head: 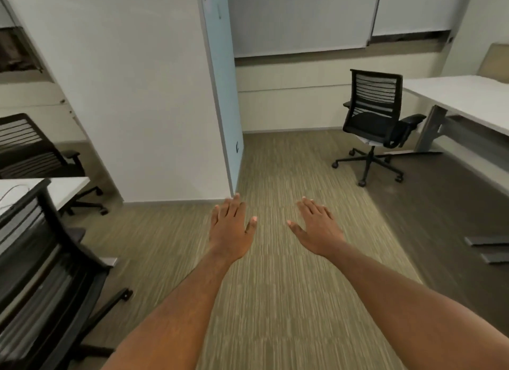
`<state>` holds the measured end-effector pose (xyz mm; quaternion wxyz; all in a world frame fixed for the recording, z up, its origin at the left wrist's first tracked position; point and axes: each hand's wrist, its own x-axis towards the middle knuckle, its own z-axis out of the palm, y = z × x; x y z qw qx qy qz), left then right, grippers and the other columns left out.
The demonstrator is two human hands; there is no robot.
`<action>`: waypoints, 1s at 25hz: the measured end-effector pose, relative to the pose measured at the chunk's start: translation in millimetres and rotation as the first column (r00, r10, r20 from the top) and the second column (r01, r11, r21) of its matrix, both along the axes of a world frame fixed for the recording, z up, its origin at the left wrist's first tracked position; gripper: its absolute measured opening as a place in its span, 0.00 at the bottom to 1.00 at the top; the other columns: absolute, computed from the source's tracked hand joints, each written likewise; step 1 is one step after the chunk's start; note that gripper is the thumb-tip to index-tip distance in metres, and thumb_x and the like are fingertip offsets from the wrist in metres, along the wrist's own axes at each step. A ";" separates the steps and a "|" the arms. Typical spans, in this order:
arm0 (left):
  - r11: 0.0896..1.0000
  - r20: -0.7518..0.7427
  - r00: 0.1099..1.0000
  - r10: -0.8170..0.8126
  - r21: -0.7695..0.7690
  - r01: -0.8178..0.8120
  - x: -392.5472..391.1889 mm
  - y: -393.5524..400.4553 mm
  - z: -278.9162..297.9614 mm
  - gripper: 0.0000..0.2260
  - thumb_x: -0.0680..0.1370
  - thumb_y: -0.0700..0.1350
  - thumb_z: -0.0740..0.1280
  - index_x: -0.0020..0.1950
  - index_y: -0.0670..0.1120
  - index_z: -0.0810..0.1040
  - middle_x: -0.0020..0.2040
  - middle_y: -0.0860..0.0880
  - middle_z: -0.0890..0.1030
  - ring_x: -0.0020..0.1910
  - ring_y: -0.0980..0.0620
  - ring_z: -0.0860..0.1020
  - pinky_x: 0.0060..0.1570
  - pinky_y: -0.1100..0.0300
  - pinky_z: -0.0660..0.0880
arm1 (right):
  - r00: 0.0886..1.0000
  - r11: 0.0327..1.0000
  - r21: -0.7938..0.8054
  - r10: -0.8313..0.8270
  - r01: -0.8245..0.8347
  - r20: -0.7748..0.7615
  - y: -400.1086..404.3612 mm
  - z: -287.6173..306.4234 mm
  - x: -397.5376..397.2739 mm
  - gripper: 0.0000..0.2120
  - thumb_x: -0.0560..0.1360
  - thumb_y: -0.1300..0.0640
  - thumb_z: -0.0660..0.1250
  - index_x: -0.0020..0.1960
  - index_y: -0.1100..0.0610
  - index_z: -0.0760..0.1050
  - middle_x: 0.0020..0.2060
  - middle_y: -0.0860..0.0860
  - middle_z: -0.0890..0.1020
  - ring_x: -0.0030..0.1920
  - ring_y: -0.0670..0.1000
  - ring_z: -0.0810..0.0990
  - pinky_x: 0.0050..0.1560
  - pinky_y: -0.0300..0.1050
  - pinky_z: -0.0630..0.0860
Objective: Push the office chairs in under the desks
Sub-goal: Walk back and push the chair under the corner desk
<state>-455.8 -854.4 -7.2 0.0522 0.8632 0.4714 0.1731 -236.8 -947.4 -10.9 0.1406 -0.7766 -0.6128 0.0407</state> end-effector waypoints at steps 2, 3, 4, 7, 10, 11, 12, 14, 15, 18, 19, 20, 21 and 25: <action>0.999 -0.018 0.999 -0.044 0.012 0.045 22.6 51.7 6.0 0.28 0.84 0.58 0.48 0.81 0.46 0.57 0.83 0.47 0.49 0.81 0.48 0.45 0.78 0.48 0.39 | 0.999 0.999 0.022 -0.045 0.045 -0.002 38.0 6.6 20.7 0.34 0.82 0.37 0.49 0.81 0.54 0.49 0.81 0.52 0.51 0.80 0.52 0.47 0.78 0.53 0.44; 0.998 -0.022 0.998 -0.057 -0.002 0.057 34.6 73.2 8.0 0.28 0.84 0.58 0.48 0.81 0.46 0.56 0.83 0.48 0.49 0.81 0.48 0.45 0.78 0.48 0.39 | 0.998 0.998 0.021 -0.063 0.063 -0.004 53.2 8.2 31.3 0.34 0.82 0.37 0.49 0.81 0.54 0.49 0.81 0.52 0.51 0.80 0.52 0.47 0.78 0.53 0.44; 0.997 -0.020 0.997 -0.076 -0.017 0.076 50.6 94.8 7.6 0.28 0.84 0.58 0.48 0.81 0.46 0.55 0.83 0.48 0.49 0.81 0.48 0.45 0.78 0.48 0.39 | 0.996 0.996 0.018 -0.088 0.088 -0.007 68.6 7.7 44.8 0.34 0.82 0.37 0.49 0.81 0.55 0.49 0.81 0.52 0.51 0.80 0.52 0.47 0.78 0.53 0.44; 0.989 -0.023 0.990 -0.142 -0.031 0.141 98.4 150.2 -1.2 0.28 0.84 0.58 0.49 0.81 0.46 0.55 0.83 0.48 0.50 0.81 0.49 0.46 0.78 0.49 0.38 | 0.988 0.987 0.012 -0.158 0.158 0.001 112.4 0.2 90.7 0.35 0.82 0.36 0.49 0.81 0.55 0.50 0.81 0.52 0.52 0.80 0.52 0.47 0.78 0.52 0.44; 0.982 -0.024 0.982 -0.187 -0.016 0.187 149.3 211.8 -16.4 0.28 0.84 0.59 0.49 0.81 0.46 0.56 0.83 0.48 0.50 0.81 0.49 0.46 0.78 0.49 0.38 | 0.976 0.976 -0.012 -0.219 0.219 0.000 164.9 -11.7 143.6 0.35 0.81 0.36 0.48 0.81 0.55 0.49 0.81 0.52 0.52 0.80 0.52 0.47 0.79 0.52 0.44; 0.980 -0.025 0.980 -0.199 -0.016 0.198 169.3 233.6 -20.5 0.28 0.84 0.59 0.49 0.81 0.46 0.56 0.83 0.48 0.50 0.81 0.49 0.46 0.77 0.50 0.38 | 0.973 0.973 -0.009 -0.230 0.230 -0.002 183.8 -15.0 163.4 0.35 0.81 0.35 0.48 0.81 0.55 0.49 0.81 0.52 0.51 0.80 0.52 0.46 0.79 0.52 0.44; 0.978 -0.029 0.978 -0.208 -0.023 0.207 191.9 256.4 -23.1 0.28 0.84 0.59 0.49 0.81 0.46 0.55 0.83 0.49 0.50 0.81 0.49 0.46 0.77 0.50 0.38 | 0.971 0.971 -0.004 -0.238 0.238 -0.003 204.6 -17.6 185.3 0.35 0.81 0.35 0.48 0.81 0.55 0.49 0.81 0.52 0.51 0.80 0.52 0.46 0.79 0.53 0.44; 0.973 -0.037 0.973 -0.228 -0.042 0.226 237.2 301.6 -27.3 0.28 0.84 0.59 0.49 0.81 0.46 0.55 0.83 0.48 0.50 0.81 0.49 0.45 0.78 0.50 0.38 | 0.967 0.967 0.006 -0.253 0.254 -0.013 248.4 -21.3 231.2 0.35 0.81 0.35 0.48 0.81 0.54 0.49 0.81 0.52 0.51 0.80 0.52 0.47 0.79 0.53 0.44; 0.971 -0.040 0.970 -0.238 -0.048 0.236 258.2 323.6 -27.5 0.29 0.84 0.59 0.49 0.81 0.45 0.56 0.83 0.48 0.50 0.81 0.49 0.45 0.78 0.49 0.38 | 0.964 0.964 0.007 -0.266 0.266 -0.024 269.3 -21.4 252.8 0.35 0.81 0.36 0.48 0.81 0.54 0.50 0.81 0.52 0.52 0.80 0.52 0.47 0.79 0.52 0.44; 0.968 -0.065 0.966 -0.250 -0.040 0.248 324.0 391.1 -19.9 0.28 0.84 0.59 0.49 0.81 0.45 0.56 0.83 0.48 0.50 0.81 0.48 0.46 0.78 0.49 0.39 | 0.951 0.953 0.016 -0.302 0.304 -0.064 330.1 -15.7 314.4 0.35 0.81 0.35 0.48 0.81 0.54 0.51 0.81 0.52 0.52 0.80 0.52 0.47 0.79 0.52 0.45; 0.967 -0.077 0.965 -0.252 -0.048 0.249 347.1 412.7 -16.2 0.28 0.84 0.59 0.49 0.81 0.45 0.56 0.83 0.47 0.50 0.81 0.48 0.46 0.78 0.49 0.39 | 0.949 0.951 0.012 -0.307 0.308 -0.072 349.9 -14.0 336.3 0.35 0.81 0.35 0.48 0.81 0.54 0.51 0.81 0.52 0.52 0.80 0.52 0.47 0.79 0.52 0.45; 0.967 -0.080 0.965 -0.251 -0.049 0.248 366.7 430.5 -14.3 0.28 0.84 0.59 0.49 0.81 0.46 0.56 0.83 0.47 0.51 0.81 0.48 0.46 0.78 0.49 0.39 | 0.948 0.951 0.008 -0.309 0.311 -0.070 366.4 -13.6 354.7 0.35 0.81 0.35 0.48 0.81 0.54 0.51 0.81 0.52 0.52 0.80 0.51 0.47 0.79 0.52 0.45; 0.967 -0.083 0.964 -0.252 -0.042 0.249 384.5 446.6 -13.7 0.29 0.84 0.59 0.49 0.81 0.46 0.56 0.82 0.47 0.50 0.81 0.48 0.46 0.78 0.49 0.40 | 0.949 0.951 -0.002 -0.310 0.310 -0.064 380.9 -14.0 370.4 0.35 0.81 0.35 0.49 0.81 0.54 0.51 0.81 0.52 0.52 0.80 0.51 0.47 0.79 0.52 0.45; 0.965 -0.063 0.964 -0.260 -0.059 0.256 441.9 510.2 -21.3 0.33 0.81 0.62 0.43 0.81 0.46 0.56 0.82 0.47 0.50 0.81 0.48 0.47 0.78 0.48 0.41 | 0.947 0.949 -0.067 -0.313 0.309 -0.067 434.5 -16.5 421.4 0.35 0.81 0.35 0.49 0.81 0.54 0.50 0.81 0.52 0.51 0.80 0.51 0.46 0.79 0.51 0.44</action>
